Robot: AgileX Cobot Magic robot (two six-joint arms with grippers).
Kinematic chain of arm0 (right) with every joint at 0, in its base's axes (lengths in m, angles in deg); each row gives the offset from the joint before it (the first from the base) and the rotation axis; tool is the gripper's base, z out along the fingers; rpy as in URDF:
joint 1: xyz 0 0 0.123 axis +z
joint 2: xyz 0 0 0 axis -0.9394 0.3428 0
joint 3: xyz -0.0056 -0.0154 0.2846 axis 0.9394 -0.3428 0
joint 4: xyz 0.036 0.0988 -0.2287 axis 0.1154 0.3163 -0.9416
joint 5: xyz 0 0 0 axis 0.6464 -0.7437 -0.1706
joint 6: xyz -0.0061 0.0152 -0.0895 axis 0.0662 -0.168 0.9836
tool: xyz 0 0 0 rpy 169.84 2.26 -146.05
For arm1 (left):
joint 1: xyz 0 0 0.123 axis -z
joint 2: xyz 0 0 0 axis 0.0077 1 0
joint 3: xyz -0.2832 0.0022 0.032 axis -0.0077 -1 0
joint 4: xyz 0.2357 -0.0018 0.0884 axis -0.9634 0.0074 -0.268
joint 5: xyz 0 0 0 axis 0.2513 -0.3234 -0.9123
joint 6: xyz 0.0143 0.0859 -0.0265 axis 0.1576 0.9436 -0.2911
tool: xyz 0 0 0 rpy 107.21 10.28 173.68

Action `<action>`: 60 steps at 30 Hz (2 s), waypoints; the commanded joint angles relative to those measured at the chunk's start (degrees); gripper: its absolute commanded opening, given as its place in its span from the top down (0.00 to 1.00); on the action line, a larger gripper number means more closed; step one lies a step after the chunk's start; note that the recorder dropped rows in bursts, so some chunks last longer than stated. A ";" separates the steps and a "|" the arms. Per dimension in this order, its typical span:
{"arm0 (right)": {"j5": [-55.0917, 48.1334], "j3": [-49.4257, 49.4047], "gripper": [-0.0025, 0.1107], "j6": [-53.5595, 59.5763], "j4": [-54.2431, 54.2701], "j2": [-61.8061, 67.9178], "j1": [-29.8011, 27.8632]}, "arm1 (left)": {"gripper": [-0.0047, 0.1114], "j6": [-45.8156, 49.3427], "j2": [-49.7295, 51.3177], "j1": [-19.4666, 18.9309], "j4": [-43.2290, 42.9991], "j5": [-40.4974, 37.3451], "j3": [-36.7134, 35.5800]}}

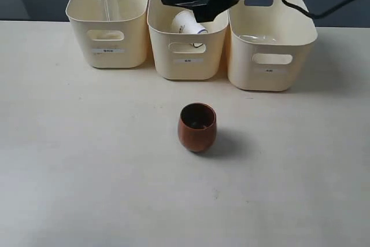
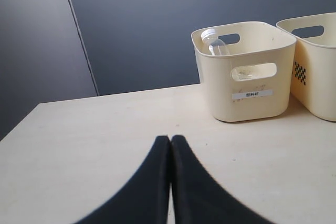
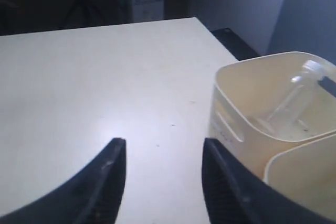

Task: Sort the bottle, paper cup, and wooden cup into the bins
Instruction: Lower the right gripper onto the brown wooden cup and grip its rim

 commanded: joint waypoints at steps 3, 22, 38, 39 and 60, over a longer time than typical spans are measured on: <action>3.54 -6.57 0.58 -1.43 -0.67 -2.65 -0.21 | 0.96 -0.08 -0.28 -0.03 0.00 0.44 -0.10; -1.49 -20.31 0.58 6.40 -0.67 -2.76 1.29 | 0.96 -0.08 -0.28 -0.03 0.00 0.44 -0.10; -18.52 -23.76 0.45 9.64 -0.67 -2.76 12.53 | 0.96 -0.08 -0.28 -0.03 0.00 0.44 -0.10; -18.52 -23.76 0.45 9.30 -0.67 -2.76 12.53 | 0.96 -0.08 -0.28 -0.03 0.00 0.44 -0.10; -25.80 -27.77 0.45 8.92 -0.67 1.82 12.63 | 0.96 -0.08 -0.28 -0.03 0.00 0.44 -0.10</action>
